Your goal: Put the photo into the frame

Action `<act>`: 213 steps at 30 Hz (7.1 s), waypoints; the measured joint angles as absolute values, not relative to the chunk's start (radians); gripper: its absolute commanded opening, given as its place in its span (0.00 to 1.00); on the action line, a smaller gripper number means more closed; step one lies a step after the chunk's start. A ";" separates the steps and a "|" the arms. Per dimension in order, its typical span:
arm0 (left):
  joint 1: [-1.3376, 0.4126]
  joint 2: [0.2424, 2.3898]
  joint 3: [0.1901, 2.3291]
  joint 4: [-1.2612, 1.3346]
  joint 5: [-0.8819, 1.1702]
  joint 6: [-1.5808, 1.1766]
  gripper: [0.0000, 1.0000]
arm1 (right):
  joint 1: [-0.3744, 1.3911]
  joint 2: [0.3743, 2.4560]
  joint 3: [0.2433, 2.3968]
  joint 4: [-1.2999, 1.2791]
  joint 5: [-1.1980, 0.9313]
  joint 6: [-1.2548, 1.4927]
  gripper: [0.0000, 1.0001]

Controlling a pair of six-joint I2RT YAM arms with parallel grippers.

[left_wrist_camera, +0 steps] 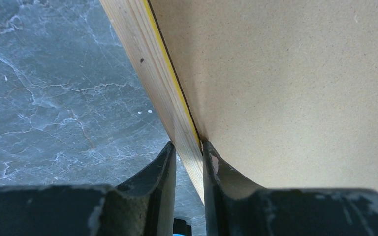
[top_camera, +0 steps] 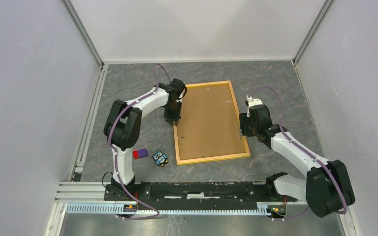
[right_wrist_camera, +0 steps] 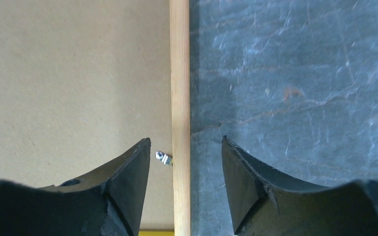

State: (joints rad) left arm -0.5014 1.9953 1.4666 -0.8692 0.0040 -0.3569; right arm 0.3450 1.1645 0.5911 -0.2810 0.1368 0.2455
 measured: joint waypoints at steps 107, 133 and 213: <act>-0.571 2.010 1.471 -0.809 0.055 -0.351 0.02 | 0.210 1.901 1.181 -0.174 0.261 0.360 0.30; -0.572 2.010 1.472 -0.820 0.028 -0.335 0.25 | 0.149 1.523 0.735 -0.128 0.062 0.328 0.21; -0.624 1.769 1.138 -0.650 -0.133 -0.640 0.10 | 0.033 0.978 0.607 -0.298 -0.044 0.279 0.98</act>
State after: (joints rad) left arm -0.6243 1.7695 1.1381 -0.6498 -0.1326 -0.6403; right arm 0.0326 0.9783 0.6071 -0.2981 -0.0437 0.2794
